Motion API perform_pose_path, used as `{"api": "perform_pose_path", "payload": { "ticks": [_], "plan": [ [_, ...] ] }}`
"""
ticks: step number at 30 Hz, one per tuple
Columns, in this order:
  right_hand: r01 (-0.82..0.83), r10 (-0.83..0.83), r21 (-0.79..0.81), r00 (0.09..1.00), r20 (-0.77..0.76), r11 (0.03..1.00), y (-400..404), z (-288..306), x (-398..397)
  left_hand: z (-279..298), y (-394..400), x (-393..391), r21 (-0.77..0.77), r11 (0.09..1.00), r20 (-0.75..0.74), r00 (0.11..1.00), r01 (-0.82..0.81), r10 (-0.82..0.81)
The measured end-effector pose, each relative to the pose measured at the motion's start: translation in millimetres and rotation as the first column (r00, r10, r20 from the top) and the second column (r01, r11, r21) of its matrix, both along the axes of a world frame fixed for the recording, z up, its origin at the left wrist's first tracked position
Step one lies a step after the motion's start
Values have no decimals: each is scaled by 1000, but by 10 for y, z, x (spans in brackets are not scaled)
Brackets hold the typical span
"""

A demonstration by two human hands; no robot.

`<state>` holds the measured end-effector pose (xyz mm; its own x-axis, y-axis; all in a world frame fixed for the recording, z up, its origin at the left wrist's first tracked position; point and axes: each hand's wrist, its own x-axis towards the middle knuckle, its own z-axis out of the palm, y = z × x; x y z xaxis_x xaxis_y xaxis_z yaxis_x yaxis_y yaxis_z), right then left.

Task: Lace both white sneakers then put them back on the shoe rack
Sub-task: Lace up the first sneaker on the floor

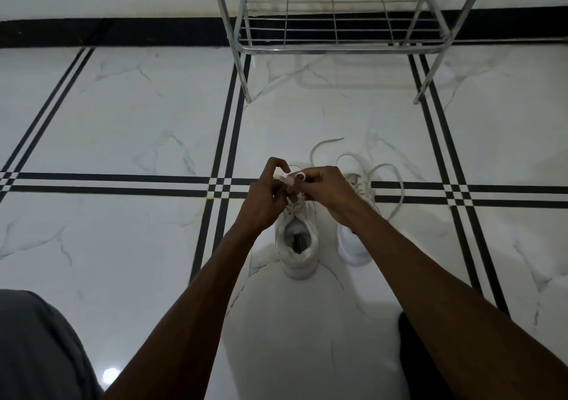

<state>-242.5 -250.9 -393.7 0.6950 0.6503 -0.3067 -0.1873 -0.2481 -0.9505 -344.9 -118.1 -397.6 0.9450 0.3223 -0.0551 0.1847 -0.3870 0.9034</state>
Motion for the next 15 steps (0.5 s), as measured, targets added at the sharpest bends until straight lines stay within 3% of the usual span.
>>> {"api": "perform_pose_path", "payload": {
  "ticks": [2, 4, 9, 12, 15],
  "plan": [
    [107, -106, 7, 992, -65, 994, 38, -26, -3, -25, 10, -1, -106, 993, 9, 999, -45, 47],
    [112, -109, 18, 987, -116, 994, 40, -53, -9, -20, 14, -22, -207, 974, -6, 996, -92, 93],
    [-90, 114, -126, 974, 196, 988, -87, 17, 95, -21, 124, -15, -404, 899, -139, 983, -167, 120],
    [-197, 346, -357, 838, 423, 913, -84, 68, 168, -36, 139, 13, -359, 911, -194, 971, -204, 140],
    [-150, 404, -436, 709, 578, 887, -5, 98, 157, -42, 81, 11, -346, 912, -191, 968, -222, 163]
  ]
}}
